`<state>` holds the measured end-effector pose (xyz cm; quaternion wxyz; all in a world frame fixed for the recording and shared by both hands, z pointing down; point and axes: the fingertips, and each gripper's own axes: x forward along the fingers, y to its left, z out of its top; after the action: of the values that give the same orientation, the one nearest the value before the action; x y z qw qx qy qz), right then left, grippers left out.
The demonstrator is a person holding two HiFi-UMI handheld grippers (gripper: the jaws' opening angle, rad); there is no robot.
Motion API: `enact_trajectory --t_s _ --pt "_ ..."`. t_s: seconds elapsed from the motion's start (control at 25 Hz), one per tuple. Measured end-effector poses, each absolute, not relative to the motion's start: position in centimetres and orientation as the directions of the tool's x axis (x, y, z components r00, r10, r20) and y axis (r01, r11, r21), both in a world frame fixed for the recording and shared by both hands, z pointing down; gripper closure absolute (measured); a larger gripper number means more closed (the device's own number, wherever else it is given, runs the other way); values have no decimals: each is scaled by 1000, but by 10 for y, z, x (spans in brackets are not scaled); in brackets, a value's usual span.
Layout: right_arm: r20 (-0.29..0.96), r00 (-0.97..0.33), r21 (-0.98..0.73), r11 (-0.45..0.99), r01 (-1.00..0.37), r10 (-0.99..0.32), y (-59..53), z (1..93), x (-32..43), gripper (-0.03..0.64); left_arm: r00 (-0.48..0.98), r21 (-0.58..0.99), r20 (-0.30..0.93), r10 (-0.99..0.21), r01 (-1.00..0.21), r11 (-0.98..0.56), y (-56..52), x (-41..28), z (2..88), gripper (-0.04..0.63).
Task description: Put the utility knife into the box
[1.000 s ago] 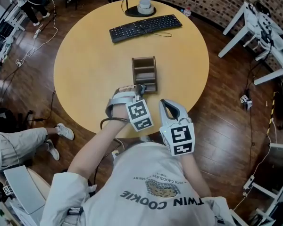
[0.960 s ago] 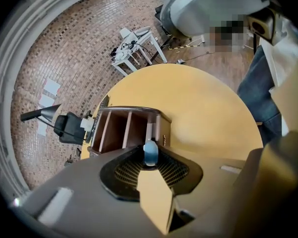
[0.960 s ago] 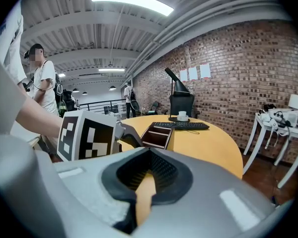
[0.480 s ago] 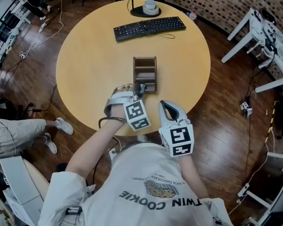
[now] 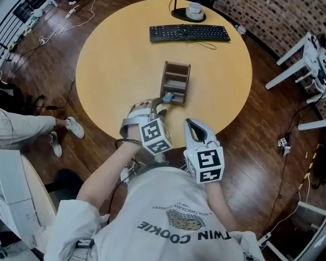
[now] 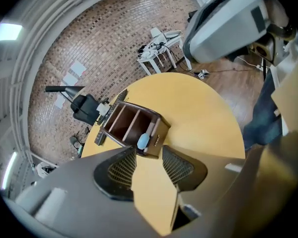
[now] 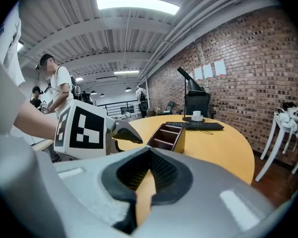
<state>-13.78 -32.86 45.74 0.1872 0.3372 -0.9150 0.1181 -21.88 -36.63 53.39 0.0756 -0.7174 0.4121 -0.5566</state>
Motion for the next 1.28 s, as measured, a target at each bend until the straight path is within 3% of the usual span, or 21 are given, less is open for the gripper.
enact_trajectory --t_s 0.16,0.56,1.28 --pt "420 -741 -100 785 -611 -524 -317 458 -133 618 34 -547 714 -700 -598 -587 -344 -208 524 426" --pt "395 -836 -131 877 -462 -381 -283 457 -119 618 -14 -516 639 -769 -750 -414 -294 -172 498 540" --pt "363 -919 -207 949 -238 -152 -201 447 -97 618 -124 -389 582 -804 -910 -141 -198 -121 461 588"
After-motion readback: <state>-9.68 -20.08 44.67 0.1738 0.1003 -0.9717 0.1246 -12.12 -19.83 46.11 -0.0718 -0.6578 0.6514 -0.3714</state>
